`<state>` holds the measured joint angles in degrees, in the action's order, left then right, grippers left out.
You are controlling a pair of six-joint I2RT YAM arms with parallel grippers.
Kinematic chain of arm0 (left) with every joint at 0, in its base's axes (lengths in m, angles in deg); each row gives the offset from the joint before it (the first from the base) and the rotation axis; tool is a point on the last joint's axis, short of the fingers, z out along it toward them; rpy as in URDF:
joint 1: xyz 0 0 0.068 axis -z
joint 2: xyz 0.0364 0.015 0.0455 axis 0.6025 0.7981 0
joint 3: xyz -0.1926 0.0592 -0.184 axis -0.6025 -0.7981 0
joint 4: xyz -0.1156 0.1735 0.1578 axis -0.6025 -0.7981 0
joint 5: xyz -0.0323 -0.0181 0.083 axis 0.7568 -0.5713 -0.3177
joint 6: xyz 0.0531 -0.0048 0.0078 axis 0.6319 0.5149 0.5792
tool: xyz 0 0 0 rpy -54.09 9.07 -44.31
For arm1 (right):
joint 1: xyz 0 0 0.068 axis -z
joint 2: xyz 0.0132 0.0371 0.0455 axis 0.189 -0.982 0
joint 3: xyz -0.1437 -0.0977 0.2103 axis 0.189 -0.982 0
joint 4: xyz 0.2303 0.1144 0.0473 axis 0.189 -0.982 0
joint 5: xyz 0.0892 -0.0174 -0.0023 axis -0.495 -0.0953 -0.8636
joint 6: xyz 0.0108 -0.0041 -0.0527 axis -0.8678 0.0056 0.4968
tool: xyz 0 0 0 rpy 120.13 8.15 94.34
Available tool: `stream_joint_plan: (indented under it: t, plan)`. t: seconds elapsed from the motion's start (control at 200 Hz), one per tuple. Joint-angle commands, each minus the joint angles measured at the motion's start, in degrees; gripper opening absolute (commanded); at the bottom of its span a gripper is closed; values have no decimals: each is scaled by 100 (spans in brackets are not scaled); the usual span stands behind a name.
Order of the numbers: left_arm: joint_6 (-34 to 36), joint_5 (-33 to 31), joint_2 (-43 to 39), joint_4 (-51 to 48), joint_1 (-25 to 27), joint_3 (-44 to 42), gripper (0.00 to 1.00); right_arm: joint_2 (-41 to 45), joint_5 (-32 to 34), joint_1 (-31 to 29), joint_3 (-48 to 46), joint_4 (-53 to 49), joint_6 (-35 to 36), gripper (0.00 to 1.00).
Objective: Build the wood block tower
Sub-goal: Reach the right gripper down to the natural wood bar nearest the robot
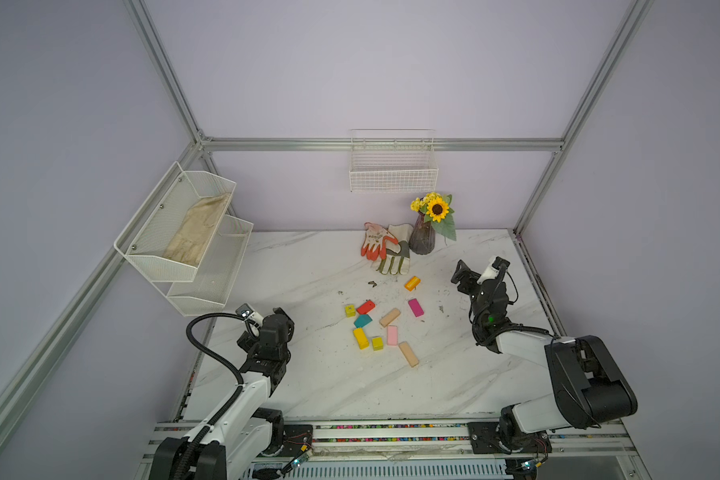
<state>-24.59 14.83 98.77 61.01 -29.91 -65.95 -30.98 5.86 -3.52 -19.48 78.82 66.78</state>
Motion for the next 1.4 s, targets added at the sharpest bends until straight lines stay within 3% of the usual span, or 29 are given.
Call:
stream_joint_plan:
  t: [0.0, 0.2, 0.405, 0.62, 0.9, 1.115, 1.395]
  plan:
    - [95, 336, 26, 174, -19, 573, 100, 107, 181, -248, -46, 316, 326, 93]
    - [480, 948, 67, 646, -19, 462, 99, 284, 141, -452, -39, 89, 481, 87]
    - [551, 1079, 181, 662, -19, 521, 100, 1065, -951, -747, -264, -1210, -690, 85]
    - [557, 1083, 228, 629, -18, 567, 100, 1339, -169, -2412, 18, -2682, -891, 78]
    - [553, 1097, 228, 595, -19, 568, 99, 1701, 268, -3823, -261, -4306, -1728, 69]
    - [553, 1141, 219, 610, -19, 572, 100, 1348, 240, -4409, -340, -4789, -2100, 64]
    - [554, 1126, 263, 589, -19, 592, 100, 268, 427, -4552, 130, -5016, -2096, 57]
